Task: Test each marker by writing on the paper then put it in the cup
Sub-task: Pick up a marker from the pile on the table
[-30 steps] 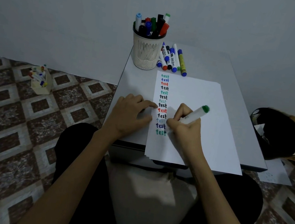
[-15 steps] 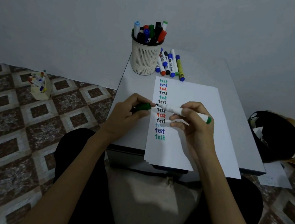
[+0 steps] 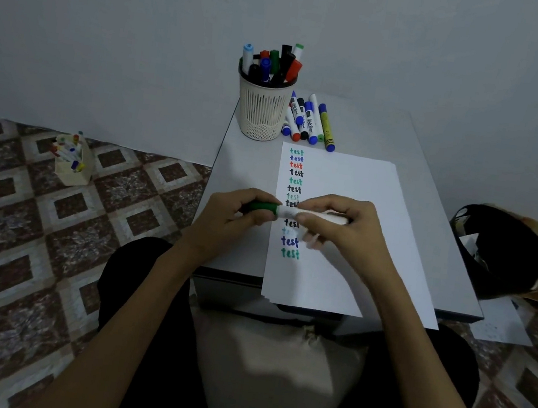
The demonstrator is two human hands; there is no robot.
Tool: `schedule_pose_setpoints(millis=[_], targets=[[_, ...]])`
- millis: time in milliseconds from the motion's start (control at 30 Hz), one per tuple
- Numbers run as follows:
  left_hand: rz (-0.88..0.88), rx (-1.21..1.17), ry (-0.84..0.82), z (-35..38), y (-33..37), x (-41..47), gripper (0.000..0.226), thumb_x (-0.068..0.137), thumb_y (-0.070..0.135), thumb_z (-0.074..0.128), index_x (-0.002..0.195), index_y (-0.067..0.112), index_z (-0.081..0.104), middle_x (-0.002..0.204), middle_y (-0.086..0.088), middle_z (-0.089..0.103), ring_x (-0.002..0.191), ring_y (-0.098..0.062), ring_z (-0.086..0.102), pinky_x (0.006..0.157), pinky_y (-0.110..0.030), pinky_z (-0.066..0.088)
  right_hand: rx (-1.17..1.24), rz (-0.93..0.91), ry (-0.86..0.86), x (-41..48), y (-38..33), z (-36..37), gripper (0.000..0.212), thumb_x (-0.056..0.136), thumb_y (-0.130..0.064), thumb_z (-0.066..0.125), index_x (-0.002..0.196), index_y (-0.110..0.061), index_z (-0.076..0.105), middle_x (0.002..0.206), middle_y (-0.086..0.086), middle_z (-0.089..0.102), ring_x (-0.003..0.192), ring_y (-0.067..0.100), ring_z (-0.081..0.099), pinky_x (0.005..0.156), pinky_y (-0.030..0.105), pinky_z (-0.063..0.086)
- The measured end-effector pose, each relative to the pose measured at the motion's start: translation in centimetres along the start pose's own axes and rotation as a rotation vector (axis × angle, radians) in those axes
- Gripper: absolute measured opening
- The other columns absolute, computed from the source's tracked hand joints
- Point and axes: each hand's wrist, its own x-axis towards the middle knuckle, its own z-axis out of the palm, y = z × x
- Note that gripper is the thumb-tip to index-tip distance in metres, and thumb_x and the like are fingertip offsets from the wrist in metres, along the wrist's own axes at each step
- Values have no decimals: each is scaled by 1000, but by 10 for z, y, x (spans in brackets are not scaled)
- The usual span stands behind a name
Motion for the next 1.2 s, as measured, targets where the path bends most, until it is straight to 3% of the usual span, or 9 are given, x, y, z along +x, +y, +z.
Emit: schedule_pose_setpoints(millis=[133,300,433,533,767,867,967,1100,1200], targets=[[4,-19,15,-1,-2,-1,28,84,35,56,104,17,63,88,1,68,73,-11,63,69,-18,50,-340,-62,-32,1,7,8,21,81,-33,74,98,-21,76,88,-1,75,69,11,65,57,35,51],[45,41,59,-4,-3,0,28,85,28,56,104,10,65,88,0,68,74,-9,63,69,-17,50,-279,-46,-18,6,-2,17,7,81,-35,73,86,-30,75,88,0,75,83,22,66,62,42,50],[76,106,84,-5,-2,1,20,87,20,58,103,11,65,85,5,66,72,-4,62,68,-11,46,-220,-13,-39,12,-4,17,6,79,-41,72,75,-36,74,77,3,73,79,30,62,58,35,40],[76,90,82,-3,-2,0,21,87,21,59,105,11,65,85,9,65,73,-2,62,68,-10,45,-255,18,-84,17,-6,11,17,80,-40,73,86,-25,78,79,7,72,62,22,57,55,32,41],[16,67,169,-1,-6,0,27,84,35,57,106,19,63,93,13,65,84,1,60,73,-16,47,-831,-246,-167,38,-21,14,26,85,-40,67,108,-28,73,96,-6,71,81,11,59,67,33,51],[-82,74,185,1,-7,1,44,83,35,62,124,24,52,98,15,62,83,-3,60,73,-17,49,-961,-284,-158,50,-18,15,25,84,-35,69,108,-29,72,100,-5,69,89,13,59,78,34,49],[-174,57,99,4,-7,3,78,80,35,66,143,32,20,124,24,45,96,-1,57,79,-12,45,-1090,-287,-21,76,-19,9,24,84,-29,69,108,-25,71,107,-2,64,101,15,52,89,34,38],[-84,404,-85,7,-9,3,79,79,64,48,145,32,17,146,16,30,132,-2,31,110,-36,25,-829,-317,276,122,-45,0,23,88,-21,66,110,-17,68,94,2,65,82,13,57,73,30,46],[8,686,-277,9,-10,2,79,80,75,28,145,30,25,153,13,19,141,-2,8,115,-50,0,-460,-490,472,154,-78,3,52,86,-11,65,135,-16,47,78,-5,60,65,8,62,64,22,54]])
